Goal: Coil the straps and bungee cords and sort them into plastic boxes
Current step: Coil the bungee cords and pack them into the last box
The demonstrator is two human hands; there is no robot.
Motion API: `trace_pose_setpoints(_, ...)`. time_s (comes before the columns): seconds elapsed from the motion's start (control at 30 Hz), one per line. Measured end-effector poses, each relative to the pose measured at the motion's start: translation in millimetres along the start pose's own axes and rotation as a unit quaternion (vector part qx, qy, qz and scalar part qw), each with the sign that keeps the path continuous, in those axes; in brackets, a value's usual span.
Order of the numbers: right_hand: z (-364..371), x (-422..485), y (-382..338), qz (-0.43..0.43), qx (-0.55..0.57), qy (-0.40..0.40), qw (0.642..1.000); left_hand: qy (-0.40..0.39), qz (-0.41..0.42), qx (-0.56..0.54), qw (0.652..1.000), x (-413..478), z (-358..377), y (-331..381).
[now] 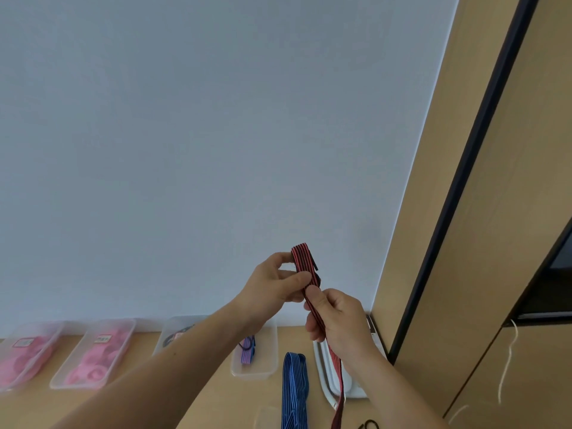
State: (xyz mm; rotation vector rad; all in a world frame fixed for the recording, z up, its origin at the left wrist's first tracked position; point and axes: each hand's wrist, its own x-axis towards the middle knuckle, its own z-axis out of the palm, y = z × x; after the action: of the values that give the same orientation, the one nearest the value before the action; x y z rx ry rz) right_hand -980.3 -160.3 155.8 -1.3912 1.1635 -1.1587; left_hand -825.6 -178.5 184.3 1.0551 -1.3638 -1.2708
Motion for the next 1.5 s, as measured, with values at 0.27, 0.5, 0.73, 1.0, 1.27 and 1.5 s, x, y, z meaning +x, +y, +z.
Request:
trace_pose_setpoints(0.27,0.9,0.1,0.3,0.076,0.056,-0.045,0.995,0.067,0.098,0.153,0.981,3.7,-2.7,1.4)
trace_pose_setpoints(0.5,5.1,5.9,-8.0,0.083,0.027,-0.016,0.996,0.085,0.172,0.320,0.928,6.5,-0.7,-1.5)
trace_pose_setpoints(0.73,-0.1,7.8,-10.2,0.085,0.077,-0.031,0.993,0.063,0.356,0.511,0.780,0.5,-4.5,-6.7)
trace_pose_setpoints(1.0,0.3,5.9,-16.8,0.063,0.120,-0.048,0.990,0.064,0.472,0.600,0.643,5.9,-17.1,-13.0)
trace_pose_setpoints(1.27,-0.8,9.2,-18.1,0.020,0.128,0.014,0.991,0.062,0.114,0.207,0.970,11.4,-12.9,-15.7)
trace_pose_setpoints(1.5,10.3,12.3,-12.0,-0.003,0.081,0.021,0.996,-0.073,-0.022,-0.016,0.997,3.3,-4.8,6.5)
